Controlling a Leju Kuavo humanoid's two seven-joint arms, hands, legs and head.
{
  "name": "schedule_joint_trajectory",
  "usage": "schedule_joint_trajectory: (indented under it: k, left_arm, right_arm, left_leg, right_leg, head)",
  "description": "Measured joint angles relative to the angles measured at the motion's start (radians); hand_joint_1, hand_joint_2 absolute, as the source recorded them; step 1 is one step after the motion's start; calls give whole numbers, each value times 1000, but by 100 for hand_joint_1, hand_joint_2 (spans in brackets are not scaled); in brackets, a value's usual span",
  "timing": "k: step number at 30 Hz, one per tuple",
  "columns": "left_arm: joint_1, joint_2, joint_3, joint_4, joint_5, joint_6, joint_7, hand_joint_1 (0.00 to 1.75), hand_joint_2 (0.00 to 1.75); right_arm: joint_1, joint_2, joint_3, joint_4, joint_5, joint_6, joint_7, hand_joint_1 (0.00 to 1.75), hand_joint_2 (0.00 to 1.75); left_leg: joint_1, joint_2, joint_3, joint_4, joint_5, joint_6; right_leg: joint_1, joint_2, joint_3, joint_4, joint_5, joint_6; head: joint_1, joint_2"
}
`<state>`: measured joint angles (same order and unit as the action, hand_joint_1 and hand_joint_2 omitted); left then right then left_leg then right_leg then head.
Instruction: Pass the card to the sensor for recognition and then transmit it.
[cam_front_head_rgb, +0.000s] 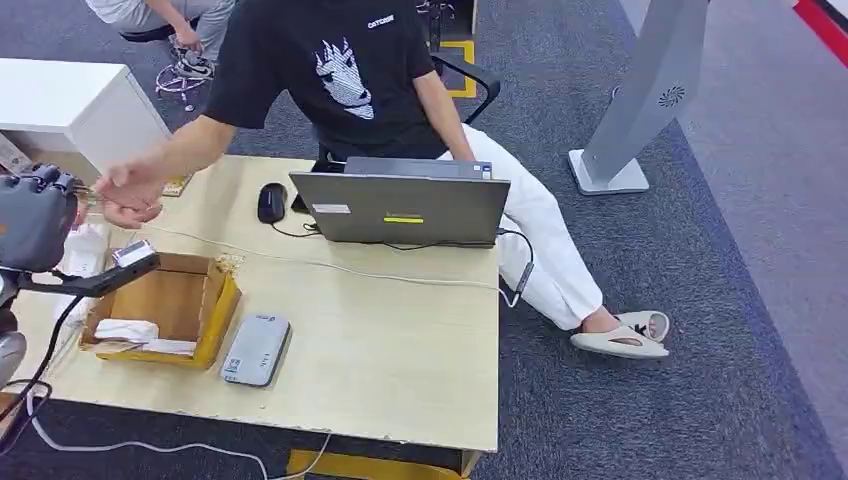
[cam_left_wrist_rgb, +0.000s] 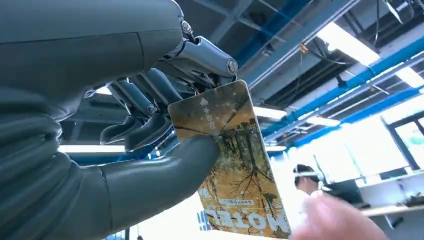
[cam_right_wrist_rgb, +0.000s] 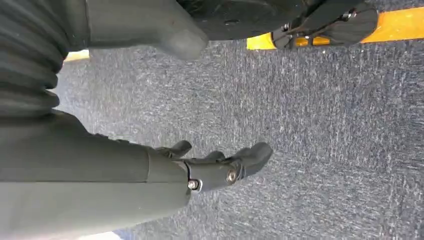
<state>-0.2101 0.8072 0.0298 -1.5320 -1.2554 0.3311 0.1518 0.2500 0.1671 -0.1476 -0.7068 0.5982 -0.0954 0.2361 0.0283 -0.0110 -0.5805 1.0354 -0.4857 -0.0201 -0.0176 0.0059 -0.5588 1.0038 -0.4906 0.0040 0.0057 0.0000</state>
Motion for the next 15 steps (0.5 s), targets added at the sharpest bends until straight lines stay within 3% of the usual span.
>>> schedule_joint_trajectory:
  k: [7, 8, 15]
  left_arm:
    - [-42, 26, -2, 6, -26, -13, 0, 175, 175]
    - [-52, 31, -5, 13, -34, -18, 0, 0, 175]
    - [-89, 27, -31, 50, -84, 19, 2, 0, 175]
  right_arm:
    - [-21, -19, 40, 46, -58, -17, -5, 0, 175]
    - [-25, -23, 51, 54, -69, -21, -8, 0, 175]
    - [-55, -47, 129, 114, -140, -57, -30, 0, 175]
  left_leg:
    - [0, 0, 0, 0, 0, 0]
    - [0, 0, 0, 0, 0, 0]
    - [0, 1, 0, 0, 0, 0]
  right_leg:
    - [0, 0, 0, 0, 0, 0]
    - [0, 0, 0, 0, 0, 0]
    - [0, 0, 0, 0, 1, -1]
  head:
    - [0, 0]
    - [0, 0]
    - [0, 0]
